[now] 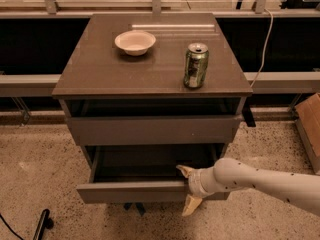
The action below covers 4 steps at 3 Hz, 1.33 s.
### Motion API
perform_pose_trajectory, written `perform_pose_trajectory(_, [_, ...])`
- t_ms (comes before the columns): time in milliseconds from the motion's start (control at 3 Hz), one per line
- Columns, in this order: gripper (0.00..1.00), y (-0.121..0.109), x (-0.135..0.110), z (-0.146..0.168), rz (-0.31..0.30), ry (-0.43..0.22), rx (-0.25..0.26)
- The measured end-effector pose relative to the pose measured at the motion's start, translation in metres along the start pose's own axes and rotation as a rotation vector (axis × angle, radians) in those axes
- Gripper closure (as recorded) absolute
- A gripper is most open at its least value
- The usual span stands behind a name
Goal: Open middle drawer
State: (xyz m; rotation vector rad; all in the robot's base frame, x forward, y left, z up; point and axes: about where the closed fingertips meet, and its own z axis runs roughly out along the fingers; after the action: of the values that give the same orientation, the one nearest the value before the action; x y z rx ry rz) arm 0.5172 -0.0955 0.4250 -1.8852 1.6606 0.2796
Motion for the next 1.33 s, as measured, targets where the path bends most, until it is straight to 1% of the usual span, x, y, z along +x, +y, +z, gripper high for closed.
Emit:
perform_pose_trajectory(333, [0.02,-0.007,-0.005,-0.005,0.006,0.001,-0.006])
perform_pose_trajectory(667, [0.24,-0.01,-0.013,-0.017,0.009,-0.017,-0.016])
perform_pose_trajectory(1000, [0.35,-0.017,-0.029,-0.044,-0.012,-0.054,-0.018])
perform_pose_trajectory(1333, [0.57,-0.027,-0.036,-0.061,-0.024,-0.066,-0.025])
